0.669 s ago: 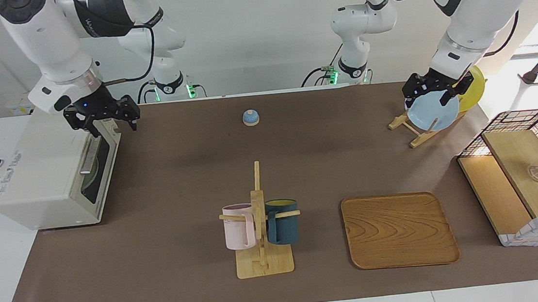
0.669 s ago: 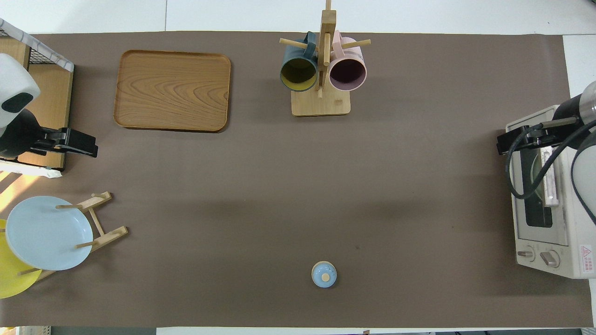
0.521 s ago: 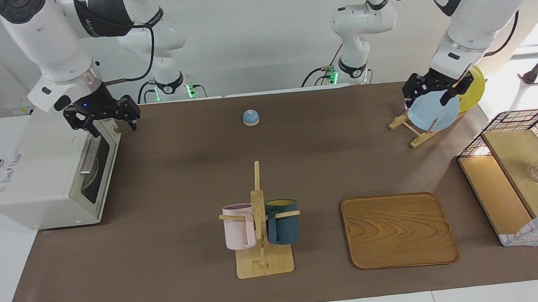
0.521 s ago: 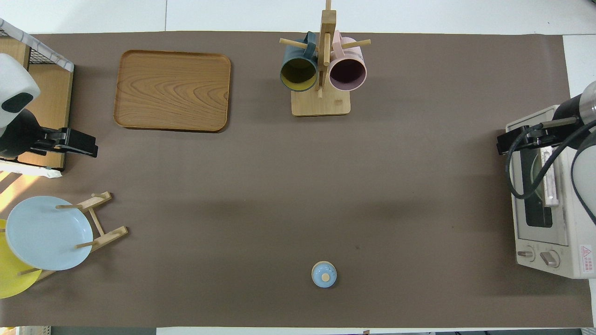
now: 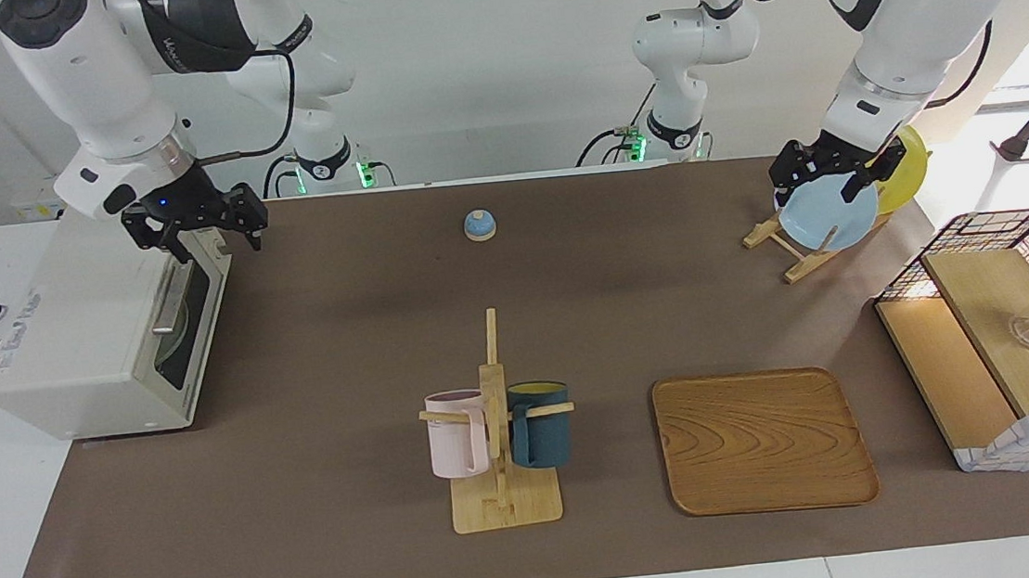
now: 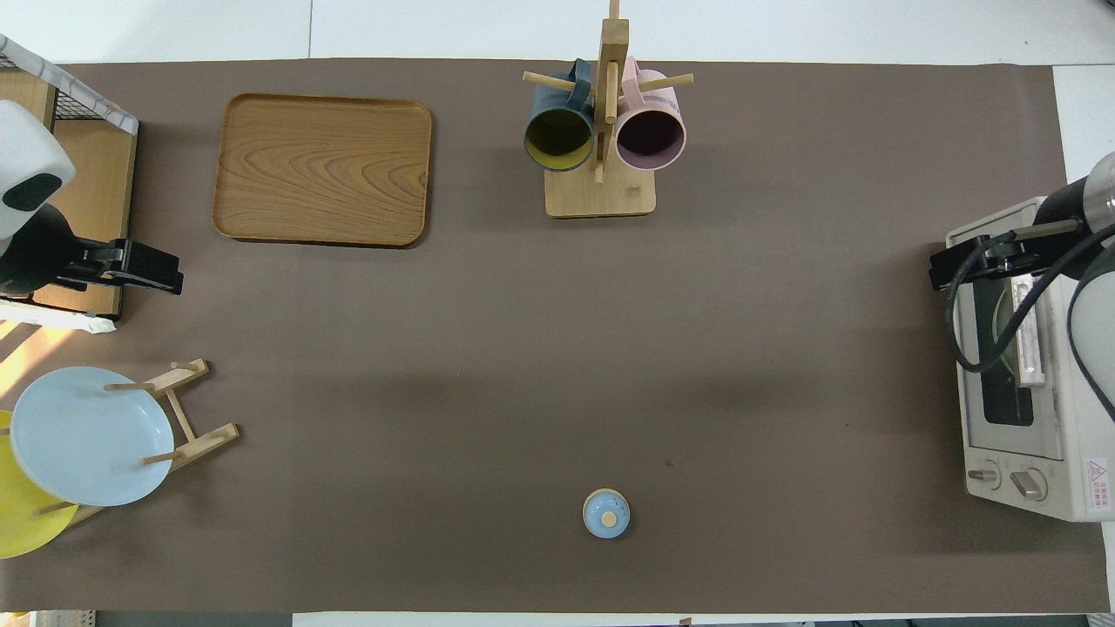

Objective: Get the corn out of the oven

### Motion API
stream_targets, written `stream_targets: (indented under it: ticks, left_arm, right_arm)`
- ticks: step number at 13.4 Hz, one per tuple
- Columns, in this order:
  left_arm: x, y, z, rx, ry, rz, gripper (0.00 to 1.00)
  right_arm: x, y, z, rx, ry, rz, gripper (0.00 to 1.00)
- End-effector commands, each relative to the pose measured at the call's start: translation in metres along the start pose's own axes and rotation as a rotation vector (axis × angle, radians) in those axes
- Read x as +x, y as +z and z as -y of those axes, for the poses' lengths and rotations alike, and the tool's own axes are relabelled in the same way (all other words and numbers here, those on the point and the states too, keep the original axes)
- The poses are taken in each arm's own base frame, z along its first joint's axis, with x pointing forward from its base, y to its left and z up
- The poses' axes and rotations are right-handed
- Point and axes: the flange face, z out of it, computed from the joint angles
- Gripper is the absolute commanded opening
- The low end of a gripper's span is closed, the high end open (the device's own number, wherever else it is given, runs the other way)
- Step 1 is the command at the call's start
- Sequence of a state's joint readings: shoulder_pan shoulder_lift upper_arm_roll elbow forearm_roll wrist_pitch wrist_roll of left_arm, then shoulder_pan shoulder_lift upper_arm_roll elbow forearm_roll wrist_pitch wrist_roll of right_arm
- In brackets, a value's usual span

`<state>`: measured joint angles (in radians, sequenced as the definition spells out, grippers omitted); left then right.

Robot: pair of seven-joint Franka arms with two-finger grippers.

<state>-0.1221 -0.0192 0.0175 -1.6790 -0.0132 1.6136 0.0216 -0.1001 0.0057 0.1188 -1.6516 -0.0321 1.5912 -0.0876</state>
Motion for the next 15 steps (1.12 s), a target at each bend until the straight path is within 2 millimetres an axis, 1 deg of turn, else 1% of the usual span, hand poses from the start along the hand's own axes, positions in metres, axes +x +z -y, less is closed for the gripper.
stream_targets:
  ticks: [1,2,3,4,5,8,10,11,12,14,15]
  left_arm:
    - [-0.004,-0.003,0.003,0.015,0.002,-0.012,1.0]
    - [-0.004,-0.003,0.003,0.015,0.002,-0.014,1.0]
    - [-0.004,-0.003,0.003,0.015,0.002,-0.012,1.0]
    - [-0.004,-0.003,0.003,0.015,0.002,-0.012,1.0]
    - [-0.004,-0.003,0.003,0.016,0.002,-0.012,1.0]
    - [-0.004,-0.003,0.003,0.016,0.002,-0.014,1.0]
    - [-0.004,-0.003,0.003,0.015,0.002,-0.014,1.0]
    - [-0.004,-0.003,0.003,0.016,0.002,-0.014,1.0]
    - [-0.004,-0.003,0.003,0.016,0.002,-0.012,1.0]
    - [-0.004,-0.003,0.003,0.016,0.002,-0.012,1.0]
    - [-0.004,-0.003,0.003,0.015,0.002,-0.012,1.0]
  right_arm:
    - [-0.007,0.014,-0.013,0.0,0.015,-0.019,0.55]
    - [-0.01,0.02,-0.015,-0.002,0.022,-0.02,0.01]
    - [-0.015,0.028,-0.02,-0.01,0.032,-0.019,0.0]
    - [-0.021,0.041,-0.029,-0.023,0.05,-0.028,0.0]
    - [-0.025,0.05,-0.044,-0.031,0.075,-0.051,0.0]
    - [-0.03,0.072,-0.072,-0.085,0.104,-0.048,0.0]
    - [-0.031,0.08,-0.084,-0.101,0.118,-0.045,0.0]
    - [-0.03,0.082,-0.087,-0.12,0.111,-0.044,0.0]
    - [-0.029,0.089,-0.091,-0.146,0.101,-0.032,0.0]
    - [-0.033,0.098,-0.103,-0.151,0.1,-0.027,0.0]
    - [-0.034,0.101,-0.105,-0.151,0.1,-0.025,0.0]
